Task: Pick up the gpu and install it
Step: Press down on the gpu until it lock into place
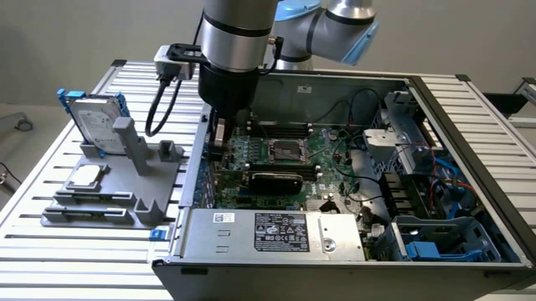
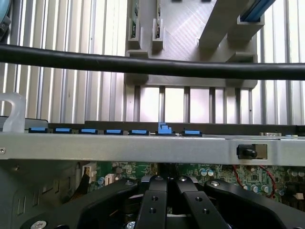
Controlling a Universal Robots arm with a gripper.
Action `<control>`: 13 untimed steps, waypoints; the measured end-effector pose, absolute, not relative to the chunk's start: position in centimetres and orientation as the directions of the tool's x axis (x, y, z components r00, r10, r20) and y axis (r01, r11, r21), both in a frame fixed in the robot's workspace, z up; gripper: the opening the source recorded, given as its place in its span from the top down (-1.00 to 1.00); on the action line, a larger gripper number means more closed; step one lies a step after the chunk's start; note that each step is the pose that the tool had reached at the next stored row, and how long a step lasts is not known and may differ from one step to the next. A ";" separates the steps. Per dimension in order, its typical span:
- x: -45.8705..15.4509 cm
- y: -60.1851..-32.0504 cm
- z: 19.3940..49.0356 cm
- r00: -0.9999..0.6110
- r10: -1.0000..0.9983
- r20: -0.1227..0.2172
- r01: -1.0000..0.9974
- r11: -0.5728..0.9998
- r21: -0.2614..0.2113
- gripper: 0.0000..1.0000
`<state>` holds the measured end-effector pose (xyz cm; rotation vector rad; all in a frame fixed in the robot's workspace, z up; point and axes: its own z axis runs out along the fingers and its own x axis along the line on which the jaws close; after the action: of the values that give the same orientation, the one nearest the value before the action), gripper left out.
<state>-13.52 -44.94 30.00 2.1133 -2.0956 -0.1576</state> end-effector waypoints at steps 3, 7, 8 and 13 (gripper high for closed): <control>-13.5 -44.9 30.0 0.012 -0.999 0.039 -0.982 -0.005 0.189 0.79; -13.5 -44.9 30.0 0.012 -0.999 0.039 -0.982 -0.005 0.189 0.79; -13.5 -44.9 30.0 0.012 -0.999 0.039 -0.982 -0.005 0.189 0.79; -13.5 -44.9 29.9 0.012 -0.999 0.039 -0.982 -0.004 0.190 0.79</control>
<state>-13.52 -44.94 29.89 2.1117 -2.0942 -0.1591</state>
